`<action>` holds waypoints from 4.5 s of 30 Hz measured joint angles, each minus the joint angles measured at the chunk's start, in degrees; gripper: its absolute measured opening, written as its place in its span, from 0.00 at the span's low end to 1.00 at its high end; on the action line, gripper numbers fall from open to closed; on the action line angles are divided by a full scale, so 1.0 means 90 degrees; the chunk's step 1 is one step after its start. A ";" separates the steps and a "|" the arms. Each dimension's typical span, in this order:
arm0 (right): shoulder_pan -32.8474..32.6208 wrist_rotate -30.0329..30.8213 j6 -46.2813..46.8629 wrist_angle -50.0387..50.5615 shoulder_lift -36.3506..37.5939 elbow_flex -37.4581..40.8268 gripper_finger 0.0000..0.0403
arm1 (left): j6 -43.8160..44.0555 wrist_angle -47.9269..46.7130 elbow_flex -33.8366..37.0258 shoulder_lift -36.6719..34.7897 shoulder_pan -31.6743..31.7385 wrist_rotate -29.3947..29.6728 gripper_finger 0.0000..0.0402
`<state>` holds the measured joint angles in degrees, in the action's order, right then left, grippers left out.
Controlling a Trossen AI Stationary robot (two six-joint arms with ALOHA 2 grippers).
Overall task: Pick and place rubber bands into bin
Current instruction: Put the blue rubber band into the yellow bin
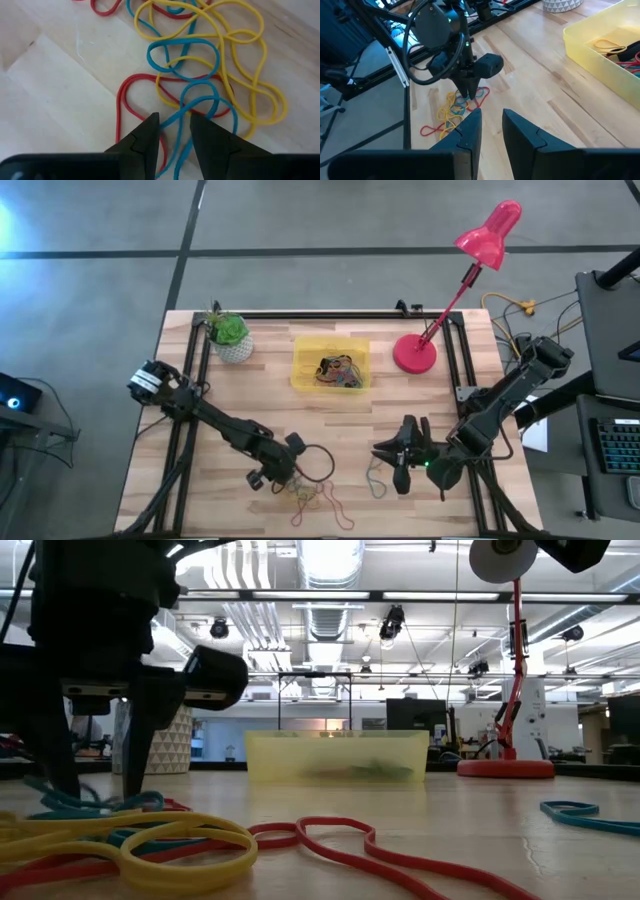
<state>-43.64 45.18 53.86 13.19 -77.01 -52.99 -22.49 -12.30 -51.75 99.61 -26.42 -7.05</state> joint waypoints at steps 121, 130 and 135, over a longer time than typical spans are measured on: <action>0.0002 -0.0254 0.0159 0.0233 -0.0002 0.0389 0.17 | 0.2299 0.2860 -0.0262 -0.1101 0.4387 -0.0511 0.00; 0.0005 -0.1805 -0.0194 0.1120 -0.0100 0.0599 0.18 | 0.2291 0.0904 -0.0168 -0.2191 0.3462 -0.1221 0.00; 0.0055 -0.2165 -0.0391 0.0893 -0.0390 0.0610 0.26 | 0.2302 0.0022 -0.0127 -0.2664 0.2601 -0.1229 0.00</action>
<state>-43.15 25.70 50.34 21.23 -80.52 -47.50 -1.77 -12.10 -52.89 75.63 -3.00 -18.11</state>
